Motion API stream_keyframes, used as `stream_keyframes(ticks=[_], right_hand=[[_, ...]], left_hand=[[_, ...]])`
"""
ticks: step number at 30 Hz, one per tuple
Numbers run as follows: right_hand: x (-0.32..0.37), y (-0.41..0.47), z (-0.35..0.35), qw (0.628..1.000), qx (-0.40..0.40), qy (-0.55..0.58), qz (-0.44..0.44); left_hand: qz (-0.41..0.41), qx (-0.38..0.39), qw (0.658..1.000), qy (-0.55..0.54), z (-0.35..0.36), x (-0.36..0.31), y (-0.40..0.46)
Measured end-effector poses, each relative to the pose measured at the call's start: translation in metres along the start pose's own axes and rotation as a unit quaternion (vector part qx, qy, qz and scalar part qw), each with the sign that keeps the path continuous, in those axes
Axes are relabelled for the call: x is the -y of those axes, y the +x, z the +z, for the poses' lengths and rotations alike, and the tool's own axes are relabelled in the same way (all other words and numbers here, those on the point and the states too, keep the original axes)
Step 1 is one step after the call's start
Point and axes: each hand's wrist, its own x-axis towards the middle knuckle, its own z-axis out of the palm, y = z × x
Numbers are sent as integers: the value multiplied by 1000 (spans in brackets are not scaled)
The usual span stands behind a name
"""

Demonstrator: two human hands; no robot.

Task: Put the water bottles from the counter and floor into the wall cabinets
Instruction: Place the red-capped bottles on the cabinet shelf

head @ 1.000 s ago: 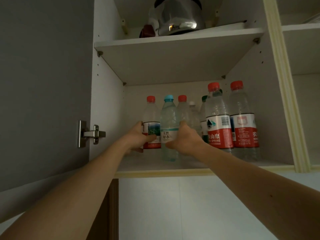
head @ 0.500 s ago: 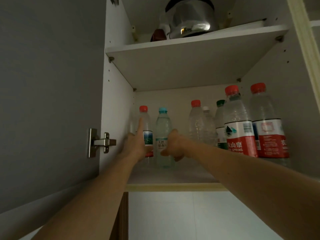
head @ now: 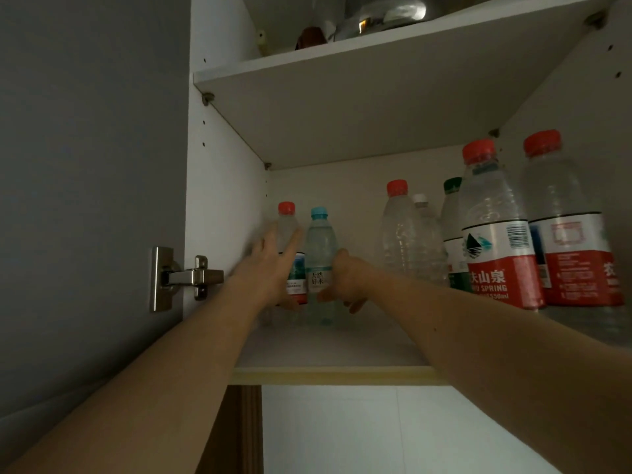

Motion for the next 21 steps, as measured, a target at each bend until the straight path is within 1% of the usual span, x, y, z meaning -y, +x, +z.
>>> stream_keyframes(ticks=[2,5,7,10,16,21], right_hand=[[-2,4,1,1000,-6,-14,-11],[-4,10,2,999,-16,-33,-21],[-5,14,3,999,-19,-46,-23],[-6,22,5,998,-14,-57,-24],[-7,38,12,998,-14,-63,-27],[-4,48,18,997,-29,-60,-25]], left_hand=[[10,-10,997,70,1,1,3],[15,-39,985,168,5,1,4],[10,-55,975,214,9,1,7],[-6,-56,962,266,12,-1,12],[-41,-28,947,316,16,-4,16],[-63,15,939,337,19,-4,19]])
